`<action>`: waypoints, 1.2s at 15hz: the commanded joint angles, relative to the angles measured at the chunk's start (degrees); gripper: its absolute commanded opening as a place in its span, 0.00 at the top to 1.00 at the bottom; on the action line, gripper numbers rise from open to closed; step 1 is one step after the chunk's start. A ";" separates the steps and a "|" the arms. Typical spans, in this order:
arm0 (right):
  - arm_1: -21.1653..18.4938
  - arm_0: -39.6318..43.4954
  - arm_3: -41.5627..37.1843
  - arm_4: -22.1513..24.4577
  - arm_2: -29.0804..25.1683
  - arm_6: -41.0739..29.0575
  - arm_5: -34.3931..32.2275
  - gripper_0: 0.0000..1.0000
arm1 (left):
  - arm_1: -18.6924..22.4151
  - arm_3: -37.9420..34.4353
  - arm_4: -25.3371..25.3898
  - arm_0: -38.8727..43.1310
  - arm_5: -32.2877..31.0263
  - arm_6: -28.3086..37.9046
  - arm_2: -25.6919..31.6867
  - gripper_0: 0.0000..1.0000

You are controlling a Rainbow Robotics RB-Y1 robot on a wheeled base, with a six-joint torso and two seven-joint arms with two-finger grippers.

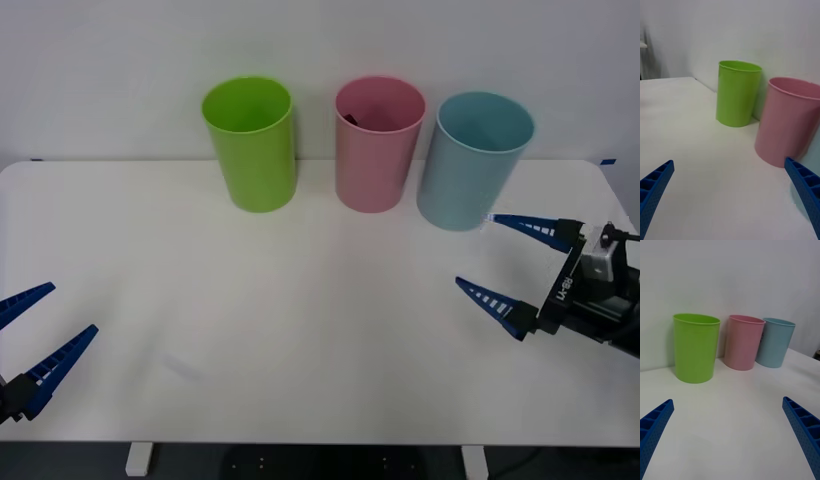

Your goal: Grasp the object on the table and drop it into the matching bin: aluminum can to the light blue bin, PET bottle to the pink bin.

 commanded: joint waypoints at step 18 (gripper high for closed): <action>0.88 14.55 0.01 -6.43 -5.16 2.82 -8.39 0.00 | 0.00 0.00 0.00 0.00 0.00 0.00 0.00 0.00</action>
